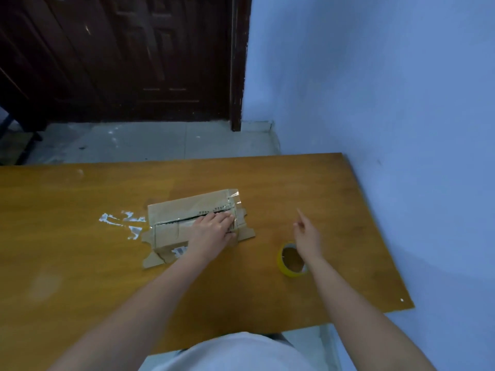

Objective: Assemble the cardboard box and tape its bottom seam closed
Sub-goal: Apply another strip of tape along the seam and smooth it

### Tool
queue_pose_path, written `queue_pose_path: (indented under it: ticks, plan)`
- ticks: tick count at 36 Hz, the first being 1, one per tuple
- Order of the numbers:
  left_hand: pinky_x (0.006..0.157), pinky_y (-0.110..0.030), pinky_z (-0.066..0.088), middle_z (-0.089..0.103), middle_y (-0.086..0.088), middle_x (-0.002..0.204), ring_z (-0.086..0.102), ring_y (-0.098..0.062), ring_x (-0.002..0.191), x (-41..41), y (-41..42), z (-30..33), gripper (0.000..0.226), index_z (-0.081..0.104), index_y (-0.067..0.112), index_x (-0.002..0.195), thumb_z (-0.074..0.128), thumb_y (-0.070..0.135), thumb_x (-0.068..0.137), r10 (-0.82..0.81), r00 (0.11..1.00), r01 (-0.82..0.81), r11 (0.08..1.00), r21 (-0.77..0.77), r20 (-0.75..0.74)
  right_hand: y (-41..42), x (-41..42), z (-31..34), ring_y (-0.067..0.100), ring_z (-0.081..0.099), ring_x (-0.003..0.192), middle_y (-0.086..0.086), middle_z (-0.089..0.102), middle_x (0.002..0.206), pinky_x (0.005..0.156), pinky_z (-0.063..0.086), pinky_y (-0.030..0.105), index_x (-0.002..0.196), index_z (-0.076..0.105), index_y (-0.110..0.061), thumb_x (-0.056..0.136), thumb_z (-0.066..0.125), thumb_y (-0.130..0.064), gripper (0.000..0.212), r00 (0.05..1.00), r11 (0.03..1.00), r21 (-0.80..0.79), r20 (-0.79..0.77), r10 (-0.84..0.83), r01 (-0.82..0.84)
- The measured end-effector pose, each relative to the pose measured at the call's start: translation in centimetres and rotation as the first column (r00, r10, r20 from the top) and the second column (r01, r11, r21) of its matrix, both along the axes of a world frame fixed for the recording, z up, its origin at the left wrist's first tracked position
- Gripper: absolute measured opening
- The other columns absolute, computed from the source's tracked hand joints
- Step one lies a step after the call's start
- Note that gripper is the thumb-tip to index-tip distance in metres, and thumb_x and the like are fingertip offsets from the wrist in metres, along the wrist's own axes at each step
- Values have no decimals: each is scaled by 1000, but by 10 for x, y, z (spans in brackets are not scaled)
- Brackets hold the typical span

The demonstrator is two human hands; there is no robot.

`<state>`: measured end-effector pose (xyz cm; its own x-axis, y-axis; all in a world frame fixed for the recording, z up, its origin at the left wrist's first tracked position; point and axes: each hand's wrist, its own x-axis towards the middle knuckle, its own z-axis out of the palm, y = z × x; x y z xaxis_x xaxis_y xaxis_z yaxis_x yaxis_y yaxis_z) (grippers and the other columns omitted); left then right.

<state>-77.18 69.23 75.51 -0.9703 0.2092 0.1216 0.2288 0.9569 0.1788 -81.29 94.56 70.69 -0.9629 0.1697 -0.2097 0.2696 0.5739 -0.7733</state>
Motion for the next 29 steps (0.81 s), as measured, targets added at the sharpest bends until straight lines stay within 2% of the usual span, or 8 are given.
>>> queue_pose_path:
  ticks: [2,5,9,13,18,21,25,29]
  plan:
    - [85,-35,49,65,1,120,62,-24,107,-1,0,0,45,64,17,120,71,36,80,-5,999,4,1000,15,39,6,-6,12,19,54,77,-1,57,97,70,42,29,139,46,-19,98,43,-14,41,995,996,-19,-48,-88,87]
    - [96,-32,41,55,8,133,50,-17,121,-4,-3,-4,47,51,25,133,53,45,91,-17,997,17,1000,2,69,5,-10,28,14,60,82,-1,64,113,70,45,26,128,55,-21,99,41,-16,33,992,996,-17,-88,-93,92]
    - [99,-31,39,50,8,135,45,-16,123,-9,-6,-1,54,45,26,134,43,58,91,-9,994,6,1000,27,108,-24,-17,45,13,58,90,2,66,112,72,43,25,118,62,-17,98,42,-14,28,993,997,43,-94,69,-65]
    - [103,-30,34,41,2,140,36,-17,129,-13,-13,3,70,35,19,142,44,62,88,28,984,-59,984,171,178,-67,-22,57,11,55,96,-2,61,107,75,42,18,121,59,-18,93,49,-10,30,969,970,-19,-51,240,-241]
    - [109,-33,25,35,-1,141,29,-21,131,-10,-23,3,79,33,19,143,53,64,82,4,984,-30,988,151,176,-97,-18,51,11,49,103,8,53,126,90,42,24,140,37,-10,84,63,-11,62,892,896,-62,88,444,-440]
    - [110,-35,22,31,-2,144,26,-21,133,-4,-29,0,83,32,19,143,56,66,78,41,987,-62,989,134,154,-102,-11,41,11,46,105,3,47,123,92,41,24,146,23,-10,78,71,-16,84,849,862,-59,155,506,-503]
    - [112,-37,18,24,-1,151,22,-22,137,2,-39,-4,88,25,20,146,52,69,78,105,982,-120,989,87,157,-109,-5,28,13,48,110,-1,47,122,97,43,30,150,10,-16,73,76,-13,102,856,873,-74,173,488,-483]
    - [117,-38,-2,-1,1,160,-3,-19,146,8,-56,-10,96,0,17,152,33,74,82,175,954,-174,984,-26,243,-115,-5,24,19,51,120,3,50,134,102,45,39,150,9,-19,74,77,-12,102,893,908,-93,161,419,-409]
